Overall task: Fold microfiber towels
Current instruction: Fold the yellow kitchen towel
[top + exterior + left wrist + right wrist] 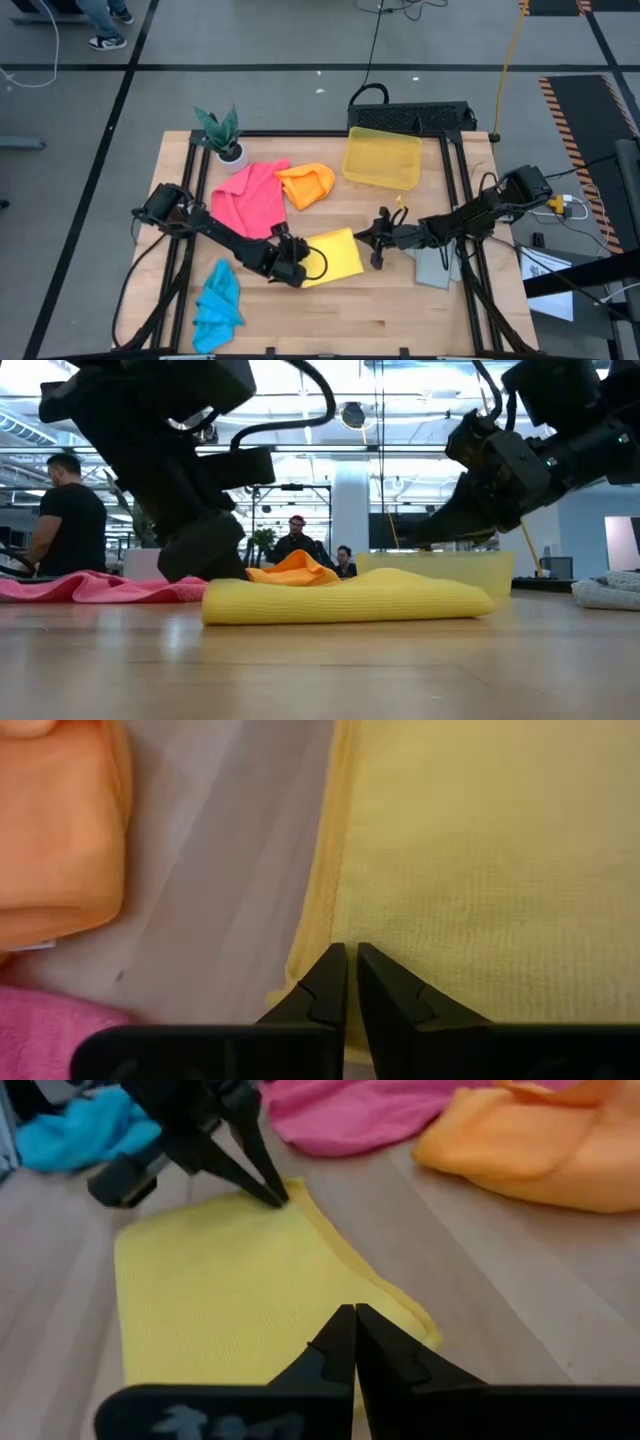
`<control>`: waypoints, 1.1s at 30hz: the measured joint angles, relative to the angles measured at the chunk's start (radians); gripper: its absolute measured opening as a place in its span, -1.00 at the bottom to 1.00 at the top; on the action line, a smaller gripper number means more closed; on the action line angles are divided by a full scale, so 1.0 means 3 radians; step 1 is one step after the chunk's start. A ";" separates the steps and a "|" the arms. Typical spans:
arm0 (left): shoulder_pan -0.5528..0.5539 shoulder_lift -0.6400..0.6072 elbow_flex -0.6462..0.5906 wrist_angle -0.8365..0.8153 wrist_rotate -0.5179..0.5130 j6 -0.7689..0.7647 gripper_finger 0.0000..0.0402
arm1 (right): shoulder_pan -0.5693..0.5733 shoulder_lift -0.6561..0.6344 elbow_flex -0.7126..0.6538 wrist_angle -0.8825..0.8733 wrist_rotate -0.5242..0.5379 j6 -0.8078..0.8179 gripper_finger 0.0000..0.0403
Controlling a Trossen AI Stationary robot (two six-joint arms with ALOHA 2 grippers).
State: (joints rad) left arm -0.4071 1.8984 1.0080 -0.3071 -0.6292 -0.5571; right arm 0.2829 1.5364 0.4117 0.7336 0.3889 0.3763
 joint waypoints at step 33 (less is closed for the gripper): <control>-0.0371 -0.0421 0.0004 0.0055 -0.0427 -0.0041 -0.84 | 0.0267 0.0600 0.0495 0.0500 -0.0175 -0.0440 -1.00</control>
State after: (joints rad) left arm -0.5183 1.7720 1.0092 -0.2904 -0.7573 -0.5695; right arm 0.3630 1.7163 0.5601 0.8836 0.3363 0.2441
